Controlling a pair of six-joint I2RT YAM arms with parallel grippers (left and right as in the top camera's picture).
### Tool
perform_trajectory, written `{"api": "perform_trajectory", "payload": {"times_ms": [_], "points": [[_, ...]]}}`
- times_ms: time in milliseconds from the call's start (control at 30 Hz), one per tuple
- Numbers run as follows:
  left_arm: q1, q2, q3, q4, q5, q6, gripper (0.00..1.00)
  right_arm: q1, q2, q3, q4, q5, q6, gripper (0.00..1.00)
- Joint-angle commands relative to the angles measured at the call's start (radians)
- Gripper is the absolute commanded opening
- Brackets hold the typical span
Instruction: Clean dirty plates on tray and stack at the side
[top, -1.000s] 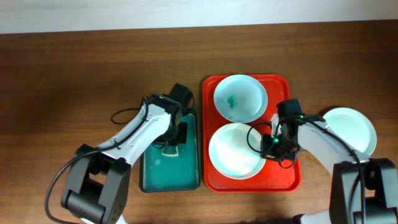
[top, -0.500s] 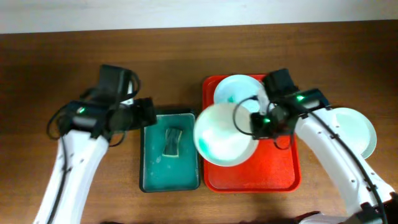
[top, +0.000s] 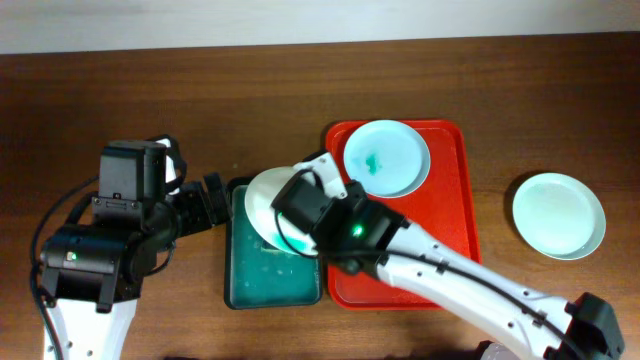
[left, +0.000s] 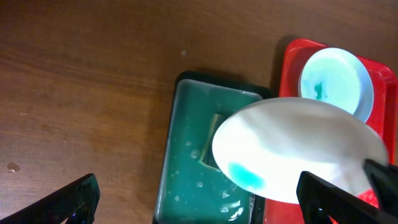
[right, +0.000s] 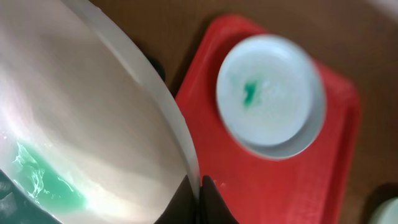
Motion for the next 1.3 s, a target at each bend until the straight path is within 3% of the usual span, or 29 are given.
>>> {"api": "perform_trajectory", "payload": {"times_ms": [0,200,1100,1167,1267], "points": [[0.003,-0.003,0.005,-0.001,-0.003,0.001,0.99,0.101,-0.023,0.026,-0.035,0.31,0.013,0.04],[0.003,-0.003,0.005,-0.001,-0.003,0.001,0.99,0.22,-0.023,0.026,-0.043,0.511,0.013,0.04],[0.003,-0.003,0.005,-0.001,-0.003,0.001,0.99,0.245,-0.023,0.026,0.004,0.502,0.013,0.04],[0.003,-0.003,0.005,-0.001,-0.003,0.001,0.99,0.249,-0.023,0.026,-0.01,0.622,-0.019,0.04],[0.003,-0.003,0.005,-0.001,-0.003,0.001,0.99,0.251,-0.023,0.026,0.003,0.597,-0.017,0.04]]}}
